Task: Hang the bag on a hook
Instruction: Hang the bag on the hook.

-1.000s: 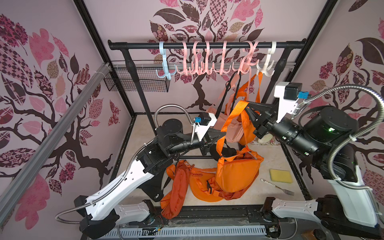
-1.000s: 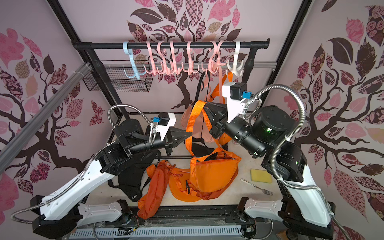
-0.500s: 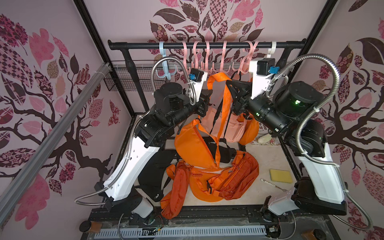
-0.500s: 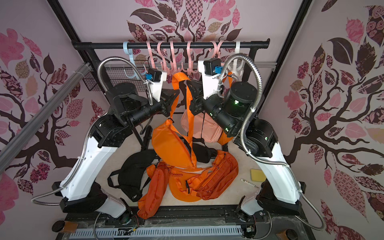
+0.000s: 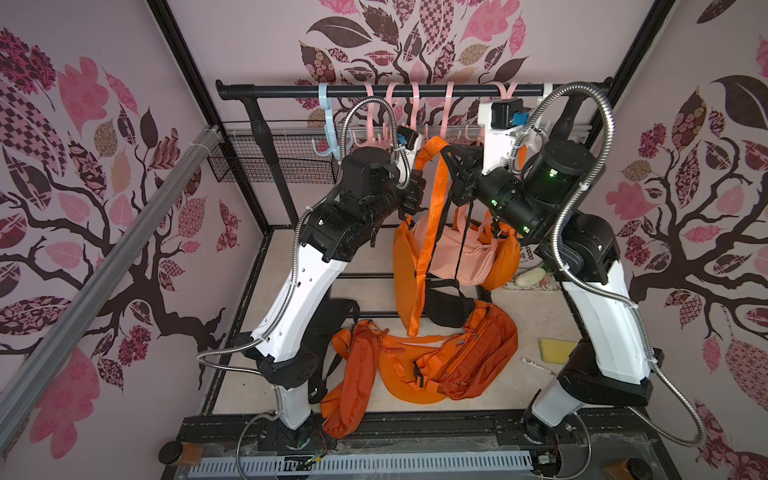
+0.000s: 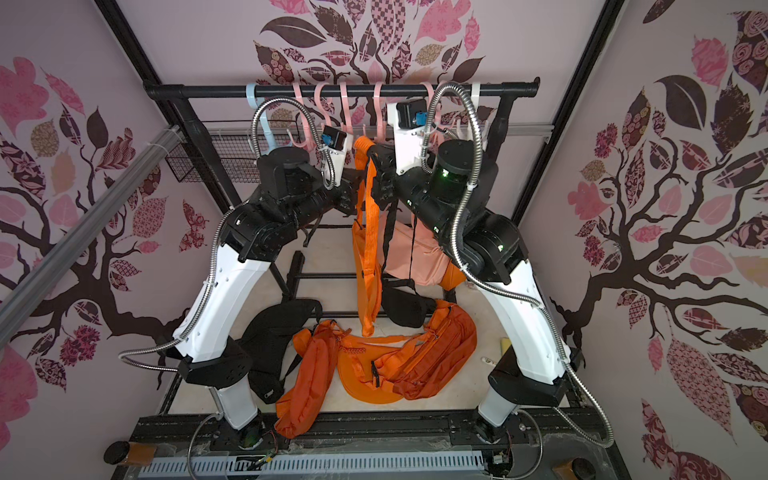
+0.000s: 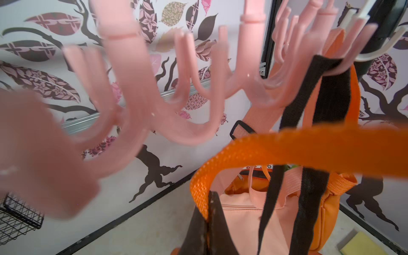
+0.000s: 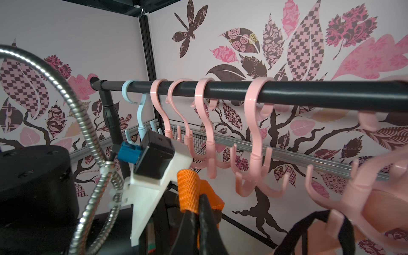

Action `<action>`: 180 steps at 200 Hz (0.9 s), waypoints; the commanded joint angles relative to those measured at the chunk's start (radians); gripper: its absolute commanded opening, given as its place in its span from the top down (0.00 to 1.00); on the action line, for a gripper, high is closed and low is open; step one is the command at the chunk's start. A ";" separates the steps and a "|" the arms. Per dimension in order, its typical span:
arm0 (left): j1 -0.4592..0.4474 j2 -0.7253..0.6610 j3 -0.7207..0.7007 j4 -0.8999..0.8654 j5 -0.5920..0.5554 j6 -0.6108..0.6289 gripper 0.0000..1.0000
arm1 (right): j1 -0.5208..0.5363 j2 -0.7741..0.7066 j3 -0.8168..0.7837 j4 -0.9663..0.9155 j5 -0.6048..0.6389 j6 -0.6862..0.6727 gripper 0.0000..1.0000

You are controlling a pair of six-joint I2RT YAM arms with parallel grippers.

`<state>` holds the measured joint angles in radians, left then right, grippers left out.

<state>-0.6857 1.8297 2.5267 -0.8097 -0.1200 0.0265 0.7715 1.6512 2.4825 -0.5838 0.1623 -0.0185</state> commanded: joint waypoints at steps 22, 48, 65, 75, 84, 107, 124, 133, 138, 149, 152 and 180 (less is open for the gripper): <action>-0.001 0.032 0.108 0.018 -0.021 0.009 1.00 | -0.049 0.006 0.061 0.059 -0.040 0.024 1.00; -0.001 0.065 0.127 0.019 -0.044 0.023 1.00 | -0.139 0.024 0.075 0.059 -0.134 0.103 1.00; -0.001 0.087 0.137 0.022 -0.038 0.022 1.00 | -0.172 0.037 0.080 0.068 -0.174 0.134 1.00; 0.000 0.098 0.145 0.024 -0.035 0.020 1.00 | -0.174 0.046 0.090 0.069 -0.183 0.132 1.00; -0.001 0.111 0.153 0.024 -0.039 0.019 1.00 | -0.175 0.056 0.098 0.067 -0.193 0.134 1.00; 0.000 0.126 0.160 0.029 -0.062 0.035 1.00 | -0.182 0.075 0.100 0.068 -0.205 0.132 1.00; 0.000 0.107 0.159 0.028 -0.067 0.037 1.00 | -0.195 0.072 0.099 0.070 -0.233 0.140 1.00; 0.000 0.090 0.155 0.035 -0.064 0.032 1.00 | -0.196 0.067 0.098 0.074 -0.240 0.143 1.00; 0.000 0.077 0.144 0.047 -0.066 0.030 1.00 | -0.195 0.065 0.098 0.074 -0.241 0.145 1.00; 0.000 0.053 0.110 0.076 -0.070 0.028 1.00 | -0.196 0.062 0.101 0.081 -0.234 0.149 1.00; -0.001 0.052 0.106 0.080 -0.070 0.030 1.00 | -0.198 0.062 0.102 0.082 -0.231 0.148 1.00; -0.001 0.083 0.138 0.049 -0.074 0.034 1.00 | -0.239 0.065 0.088 0.096 -0.246 0.183 1.00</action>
<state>-0.6876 1.9282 2.6415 -0.7876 -0.1802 0.0528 0.5674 1.7233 2.5477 -0.5350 -0.0547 0.1265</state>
